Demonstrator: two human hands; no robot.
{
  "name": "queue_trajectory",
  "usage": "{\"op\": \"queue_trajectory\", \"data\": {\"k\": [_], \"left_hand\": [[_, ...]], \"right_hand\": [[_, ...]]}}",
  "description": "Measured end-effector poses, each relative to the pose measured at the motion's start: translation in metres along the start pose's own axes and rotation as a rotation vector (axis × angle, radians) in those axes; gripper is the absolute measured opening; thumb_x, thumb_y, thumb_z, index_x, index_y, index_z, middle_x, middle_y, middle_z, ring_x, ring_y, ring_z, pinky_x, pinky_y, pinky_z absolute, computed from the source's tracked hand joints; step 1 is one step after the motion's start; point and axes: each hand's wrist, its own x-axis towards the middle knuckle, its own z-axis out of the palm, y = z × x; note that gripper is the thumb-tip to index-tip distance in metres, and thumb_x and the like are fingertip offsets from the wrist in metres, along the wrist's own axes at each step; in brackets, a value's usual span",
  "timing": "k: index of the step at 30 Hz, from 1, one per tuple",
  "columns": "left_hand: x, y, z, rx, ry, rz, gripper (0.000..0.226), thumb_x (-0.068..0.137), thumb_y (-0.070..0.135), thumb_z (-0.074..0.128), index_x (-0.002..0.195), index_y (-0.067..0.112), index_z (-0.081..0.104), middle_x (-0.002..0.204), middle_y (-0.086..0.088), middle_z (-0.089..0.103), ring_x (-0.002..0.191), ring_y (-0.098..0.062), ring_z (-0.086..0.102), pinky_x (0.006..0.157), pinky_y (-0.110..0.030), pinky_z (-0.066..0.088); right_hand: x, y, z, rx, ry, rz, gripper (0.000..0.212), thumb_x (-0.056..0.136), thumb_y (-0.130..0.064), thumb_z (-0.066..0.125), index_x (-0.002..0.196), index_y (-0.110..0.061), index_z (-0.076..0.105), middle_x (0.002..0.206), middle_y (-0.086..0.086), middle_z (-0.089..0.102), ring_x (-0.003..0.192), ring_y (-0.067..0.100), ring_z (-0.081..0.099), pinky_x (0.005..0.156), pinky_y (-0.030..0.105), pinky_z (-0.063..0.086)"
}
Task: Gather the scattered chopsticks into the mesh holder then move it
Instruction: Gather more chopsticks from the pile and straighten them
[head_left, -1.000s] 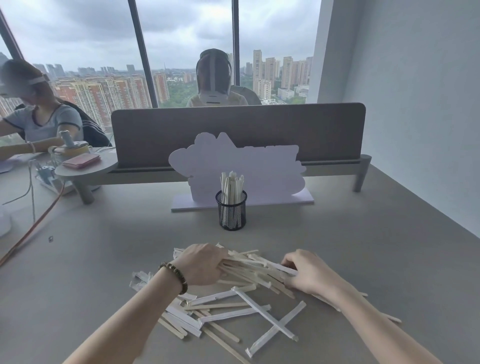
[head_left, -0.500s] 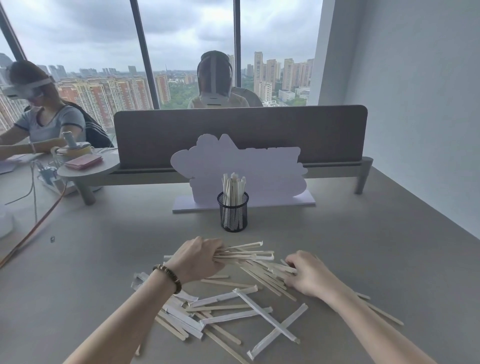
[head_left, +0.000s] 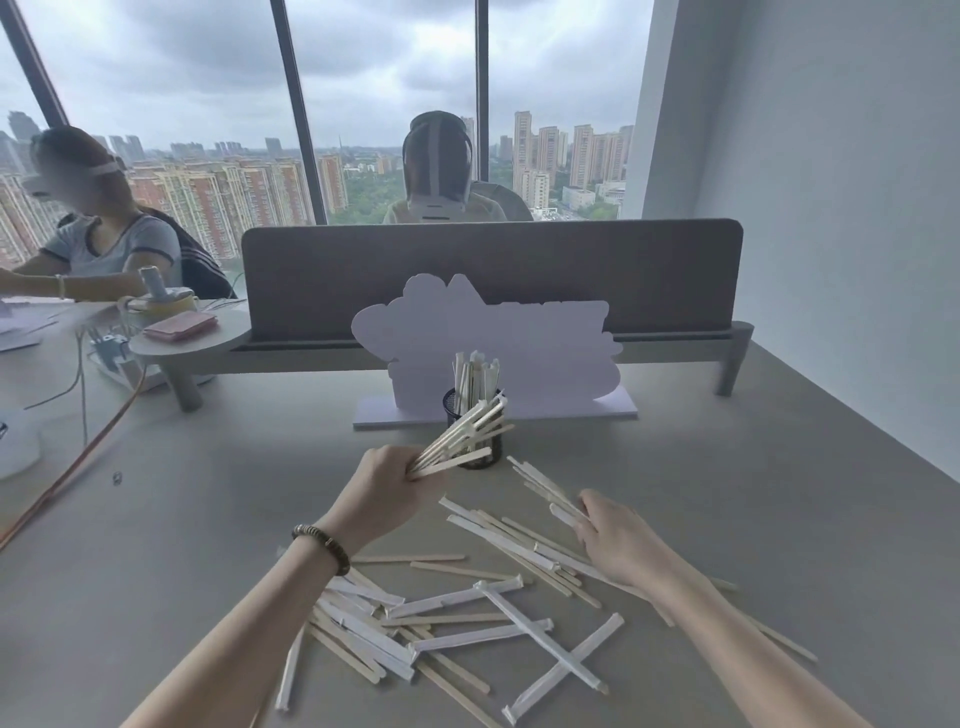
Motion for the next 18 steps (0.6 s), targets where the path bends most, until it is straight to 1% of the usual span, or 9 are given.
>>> {"op": "queue_trajectory", "data": {"k": [2,3,4,6,9,11,13,15,18], "left_hand": [[0.0,0.001,-0.002,-0.055,0.019,-0.048,0.045,0.083,0.039,0.068,0.051,0.017,0.044,0.042,0.006,0.034,0.044,-0.011,0.027,0.042,-0.018,0.027],[-0.001,0.001,-0.002,-0.077,0.031,-0.071,0.051,0.078,0.049,0.064,0.053,0.012,0.042,0.044,0.006,0.034,0.045,-0.01,0.025,0.044,-0.022,0.031],[-0.001,0.001,-0.002,-0.107,0.046,-0.097,0.056,0.074,0.057,0.058,0.053,0.008,0.041,0.046,0.005,0.035,0.046,-0.012,0.027,0.046,-0.025,0.033],[-0.003,0.005,-0.002,-0.195,0.085,-0.121,0.062,0.072,0.061,0.052,0.052,0.003,0.045,0.044,0.001,0.041,0.042,-0.015,0.034,0.047,-0.025,0.038],[-0.004,0.011,-0.003,-0.328,0.143,-0.097,0.062,0.086,0.05,0.057,0.05,-0.001,0.046,0.037,0.0,0.047,0.036,-0.013,0.042,0.046,-0.023,0.041],[-0.004,0.012,-0.001,-0.456,0.183,-0.094,0.057,0.096,0.035,0.06,0.056,-0.004,0.047,0.04,-0.004,0.047,0.039,-0.019,0.042,0.047,-0.024,0.039],[-0.003,0.013,0.001,-0.591,0.214,-0.096,0.053,0.098,0.029,0.059,0.069,-0.014,0.048,0.044,-0.011,0.046,0.043,-0.019,0.04,0.046,-0.026,0.036],[-0.004,0.016,0.004,-0.665,0.233,-0.087,0.052,0.099,0.028,0.058,0.075,-0.017,0.048,0.046,-0.013,0.043,0.044,-0.02,0.037,0.045,-0.028,0.034],[-0.005,0.018,0.011,-0.701,0.245,-0.082,0.053,0.099,0.028,0.058,0.074,-0.017,0.046,0.046,-0.013,0.042,0.043,-0.021,0.037,0.045,-0.029,0.032]], "right_hand": [[0.001,-0.006,-0.003,0.016,0.024,-0.003,0.016,0.105,-0.024,0.034,0.092,-0.017,0.039,0.083,0.002,0.055,0.079,0.029,0.051,0.068,0.038,0.037],[0.002,-0.008,-0.004,0.044,0.04,-0.006,0.018,0.106,-0.024,0.033,0.091,-0.016,0.038,0.085,0.004,0.056,0.08,0.03,0.051,0.069,0.039,0.038],[0.002,-0.01,-0.006,0.08,0.055,-0.007,0.02,0.106,-0.024,0.032,0.089,-0.015,0.037,0.086,0.007,0.057,0.079,0.031,0.051,0.07,0.039,0.039],[0.003,-0.014,-0.008,0.155,0.089,-0.011,0.026,0.106,-0.024,0.033,0.083,-0.015,0.033,0.083,0.007,0.054,0.074,0.029,0.046,0.067,0.038,0.036],[0.003,-0.022,-0.01,0.259,0.157,-0.053,0.031,0.107,-0.03,0.032,0.076,-0.025,0.034,0.083,0.001,0.058,0.07,0.021,0.048,0.065,0.036,0.034],[0.003,-0.026,-0.012,0.3,0.207,-0.091,0.03,0.107,-0.036,0.036,0.077,-0.031,0.038,0.076,-0.008,0.054,0.07,0.014,0.051,0.062,0.028,0.035],[0.006,-0.028,-0.011,0.325,0.276,-0.129,0.027,0.103,-0.043,0.045,0.083,-0.026,0.048,0.073,-0.015,0.051,0.069,0.002,0.05,0.06,0.019,0.034],[0.01,-0.028,-0.01,0.345,0.388,-0.157,0.029,0.099,-0.046,0.052,0.082,-0.022,0.052,0.065,-0.015,0.049,0.062,0.001,0.048,0.058,0.021,0.033],[0.011,-0.031,-0.013,0.412,0.566,-0.216,0.046,0.098,-0.046,0.051,0.064,-0.021,0.035,0.052,-0.009,0.033,0.047,0.009,0.033,0.05,0.025,0.028]]}}
